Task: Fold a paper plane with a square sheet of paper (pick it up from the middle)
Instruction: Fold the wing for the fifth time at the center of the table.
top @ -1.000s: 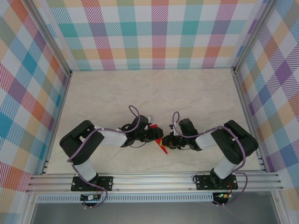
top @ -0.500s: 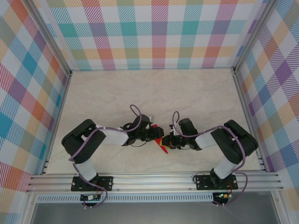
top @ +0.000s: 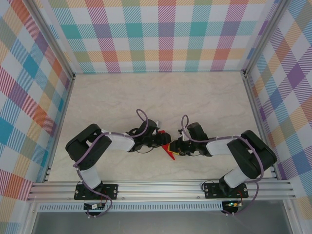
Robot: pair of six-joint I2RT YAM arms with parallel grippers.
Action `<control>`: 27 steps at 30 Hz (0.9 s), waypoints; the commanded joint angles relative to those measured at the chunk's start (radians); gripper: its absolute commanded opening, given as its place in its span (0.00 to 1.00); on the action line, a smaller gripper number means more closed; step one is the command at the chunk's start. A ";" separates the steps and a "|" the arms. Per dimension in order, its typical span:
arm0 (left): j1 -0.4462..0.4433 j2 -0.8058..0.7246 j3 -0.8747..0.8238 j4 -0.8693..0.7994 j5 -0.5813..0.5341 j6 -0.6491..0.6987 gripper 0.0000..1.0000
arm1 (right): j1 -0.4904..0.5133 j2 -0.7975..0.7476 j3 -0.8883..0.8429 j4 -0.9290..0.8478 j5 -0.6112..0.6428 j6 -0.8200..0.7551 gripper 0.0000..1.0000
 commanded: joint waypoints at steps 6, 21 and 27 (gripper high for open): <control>-0.006 0.049 0.002 -0.051 0.003 0.031 0.46 | -0.007 -0.081 0.045 -0.161 -0.002 -0.062 0.22; -0.008 0.041 0.006 -0.068 0.003 0.030 0.46 | -0.006 0.016 0.018 -0.171 -0.034 -0.098 0.11; -0.007 0.037 0.013 -0.081 0.005 0.032 0.46 | -0.004 0.030 0.004 -0.184 -0.048 -0.115 0.14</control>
